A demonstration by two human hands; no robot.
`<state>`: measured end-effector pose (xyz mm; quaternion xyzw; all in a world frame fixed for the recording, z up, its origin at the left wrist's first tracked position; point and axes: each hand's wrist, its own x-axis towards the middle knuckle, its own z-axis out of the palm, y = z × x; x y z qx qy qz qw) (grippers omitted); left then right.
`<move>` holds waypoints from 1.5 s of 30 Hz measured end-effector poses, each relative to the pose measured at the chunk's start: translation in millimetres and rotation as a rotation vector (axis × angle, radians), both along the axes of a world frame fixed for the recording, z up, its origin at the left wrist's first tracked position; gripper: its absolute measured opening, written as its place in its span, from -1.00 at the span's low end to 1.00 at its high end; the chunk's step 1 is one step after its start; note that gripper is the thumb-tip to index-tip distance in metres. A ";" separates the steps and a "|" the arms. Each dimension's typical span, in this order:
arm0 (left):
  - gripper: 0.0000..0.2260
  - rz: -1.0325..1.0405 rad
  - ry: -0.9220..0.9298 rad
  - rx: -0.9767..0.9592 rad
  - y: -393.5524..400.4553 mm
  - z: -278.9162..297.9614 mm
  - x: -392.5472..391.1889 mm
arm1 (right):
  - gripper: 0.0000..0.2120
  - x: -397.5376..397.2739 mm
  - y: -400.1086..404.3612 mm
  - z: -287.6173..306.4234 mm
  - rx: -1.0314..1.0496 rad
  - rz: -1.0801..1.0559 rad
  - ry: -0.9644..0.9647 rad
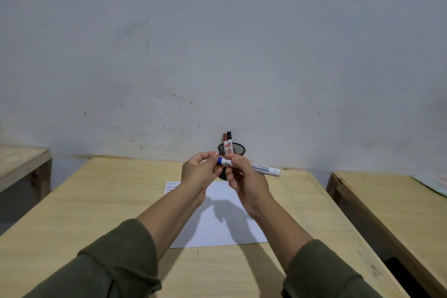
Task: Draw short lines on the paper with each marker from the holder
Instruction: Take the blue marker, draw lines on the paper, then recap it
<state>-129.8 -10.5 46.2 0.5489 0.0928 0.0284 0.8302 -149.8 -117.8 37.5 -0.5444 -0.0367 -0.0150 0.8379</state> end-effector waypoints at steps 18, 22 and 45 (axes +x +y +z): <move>-0.82 -0.149 -0.068 0.165 -7.6 22.0 60.1 | -0.86 37.1 -37.7 18.7 -0.143 0.233 -0.012; -0.85 -0.066 -0.079 0.399 -8.3 17.6 82.3 | -0.58 69.5 -49.8 20.9 -0.294 0.088 -0.034; -0.57 -0.140 -0.053 0.932 -12.7 -27.6 144.5 | -0.35 189.3 -46.1 -0.5 -1.219 -0.201 -0.195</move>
